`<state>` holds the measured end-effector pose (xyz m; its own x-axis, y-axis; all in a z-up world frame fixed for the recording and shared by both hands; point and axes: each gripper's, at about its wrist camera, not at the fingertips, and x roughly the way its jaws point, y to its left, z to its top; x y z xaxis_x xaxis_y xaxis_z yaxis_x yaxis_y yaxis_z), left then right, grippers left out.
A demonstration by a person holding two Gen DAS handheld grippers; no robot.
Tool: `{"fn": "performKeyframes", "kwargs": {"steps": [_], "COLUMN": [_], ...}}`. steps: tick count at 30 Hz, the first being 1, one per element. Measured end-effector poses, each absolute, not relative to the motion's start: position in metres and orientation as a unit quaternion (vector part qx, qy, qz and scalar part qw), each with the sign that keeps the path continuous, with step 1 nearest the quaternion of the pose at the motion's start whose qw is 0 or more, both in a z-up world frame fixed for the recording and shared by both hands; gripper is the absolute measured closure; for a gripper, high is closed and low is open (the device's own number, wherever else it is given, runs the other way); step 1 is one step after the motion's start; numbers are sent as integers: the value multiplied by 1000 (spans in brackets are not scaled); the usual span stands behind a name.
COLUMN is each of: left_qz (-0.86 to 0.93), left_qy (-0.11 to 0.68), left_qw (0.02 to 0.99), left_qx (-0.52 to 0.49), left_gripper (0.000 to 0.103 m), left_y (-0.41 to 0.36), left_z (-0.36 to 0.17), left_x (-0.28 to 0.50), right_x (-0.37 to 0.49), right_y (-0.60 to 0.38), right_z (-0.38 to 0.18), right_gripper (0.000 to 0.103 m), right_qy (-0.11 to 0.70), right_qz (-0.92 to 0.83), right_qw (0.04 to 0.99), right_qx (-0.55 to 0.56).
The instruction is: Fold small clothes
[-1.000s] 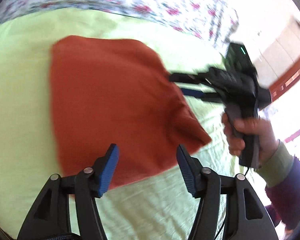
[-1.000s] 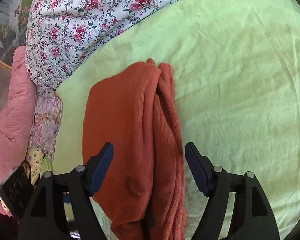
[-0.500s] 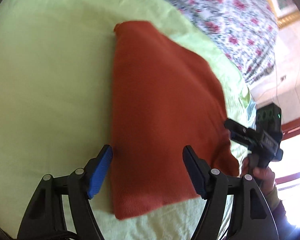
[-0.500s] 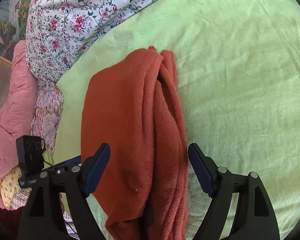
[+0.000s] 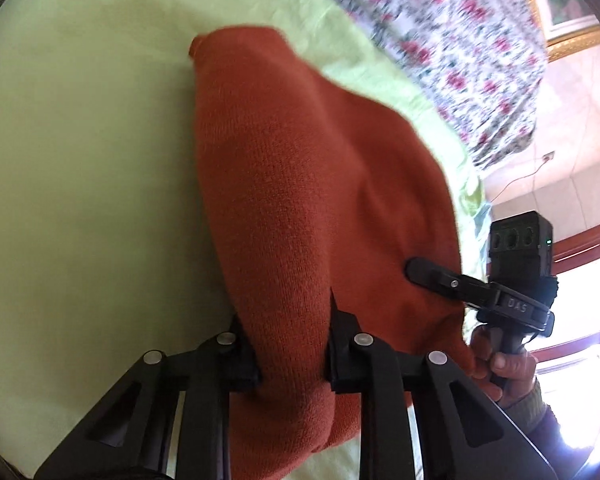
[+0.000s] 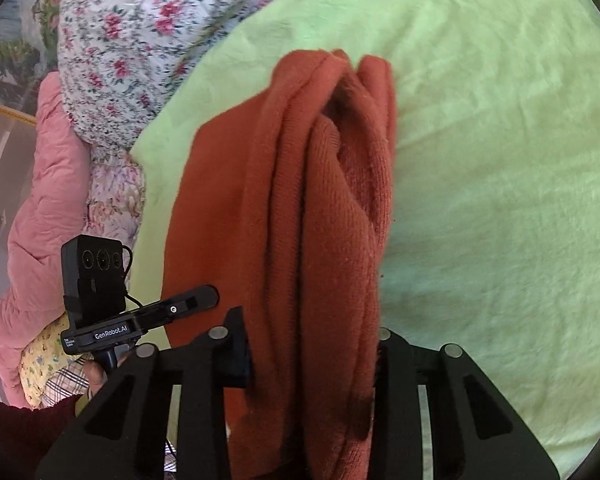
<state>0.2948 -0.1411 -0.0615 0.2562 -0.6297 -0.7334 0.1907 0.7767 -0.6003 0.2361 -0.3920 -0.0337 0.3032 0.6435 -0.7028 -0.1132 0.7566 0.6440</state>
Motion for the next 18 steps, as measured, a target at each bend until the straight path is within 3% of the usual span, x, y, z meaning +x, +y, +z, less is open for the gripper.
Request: {"fn": "performKeyframes", "kwargs": {"steps": [11, 18], "left_qz": [-208, -170], "left_qy": [490, 518], "left_qw": [823, 808], "left_qx": [-201, -224], "left_gripper": [82, 79], "left_y": [-20, 22], "left_z": [-7, -57], "left_x": [191, 156], "right_x": [201, 188], "right_y": [-270, -208], "right_z": [-18, -61], "right_gripper": [71, 71], "right_qy": [516, 567], "right_qz": [381, 402], "right_qw": [735, 697], "right_qx": [219, 176]}}
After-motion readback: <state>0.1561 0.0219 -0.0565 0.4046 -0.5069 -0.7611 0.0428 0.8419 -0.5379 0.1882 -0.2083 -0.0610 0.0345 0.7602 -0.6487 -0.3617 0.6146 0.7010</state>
